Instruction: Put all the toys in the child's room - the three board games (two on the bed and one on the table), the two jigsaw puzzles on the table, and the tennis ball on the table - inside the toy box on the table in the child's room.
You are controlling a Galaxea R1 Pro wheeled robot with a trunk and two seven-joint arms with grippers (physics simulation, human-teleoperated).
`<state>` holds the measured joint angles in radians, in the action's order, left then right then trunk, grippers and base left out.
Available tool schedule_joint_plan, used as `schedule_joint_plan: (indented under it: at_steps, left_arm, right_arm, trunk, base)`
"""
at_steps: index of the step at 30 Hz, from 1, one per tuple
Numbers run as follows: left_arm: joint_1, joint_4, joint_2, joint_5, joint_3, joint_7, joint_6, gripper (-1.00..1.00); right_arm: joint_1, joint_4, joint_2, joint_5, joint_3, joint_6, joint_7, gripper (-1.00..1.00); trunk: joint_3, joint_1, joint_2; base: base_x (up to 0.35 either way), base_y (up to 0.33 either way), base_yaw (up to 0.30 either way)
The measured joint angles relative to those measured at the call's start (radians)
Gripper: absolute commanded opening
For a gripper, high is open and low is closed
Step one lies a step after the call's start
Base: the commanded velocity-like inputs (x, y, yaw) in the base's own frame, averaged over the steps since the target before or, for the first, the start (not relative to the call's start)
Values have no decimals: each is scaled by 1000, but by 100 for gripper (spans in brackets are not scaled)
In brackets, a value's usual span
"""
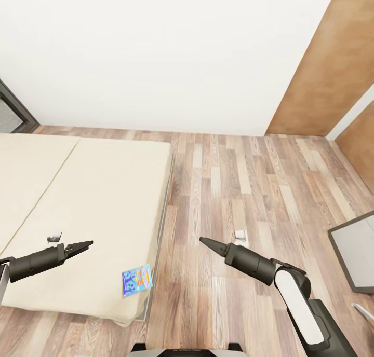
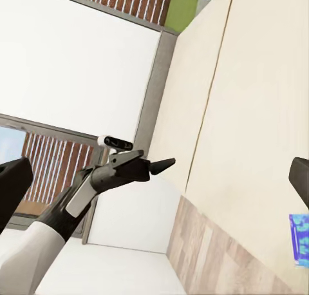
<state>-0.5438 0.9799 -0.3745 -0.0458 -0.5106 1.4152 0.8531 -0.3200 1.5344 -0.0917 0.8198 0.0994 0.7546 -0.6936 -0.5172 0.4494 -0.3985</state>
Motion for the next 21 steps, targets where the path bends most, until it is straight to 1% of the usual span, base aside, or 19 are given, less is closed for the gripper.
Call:
schedule_joint_plan:
  at_steps: [6,21]
  left_arm:
    - [0,0,0,0,0,0,0,100]
    - [0,0,0,-1,1,0,0,100]
  right_arm:
    - [0,-1,0,-7,0,0,-1,100]
    - [0,-1,0,-8,0,0,-1,100]
  trunk:
    - [10,0,0]
    - [35,0,0]
  base:
    - [0,0,0]
    - [0,0,0]
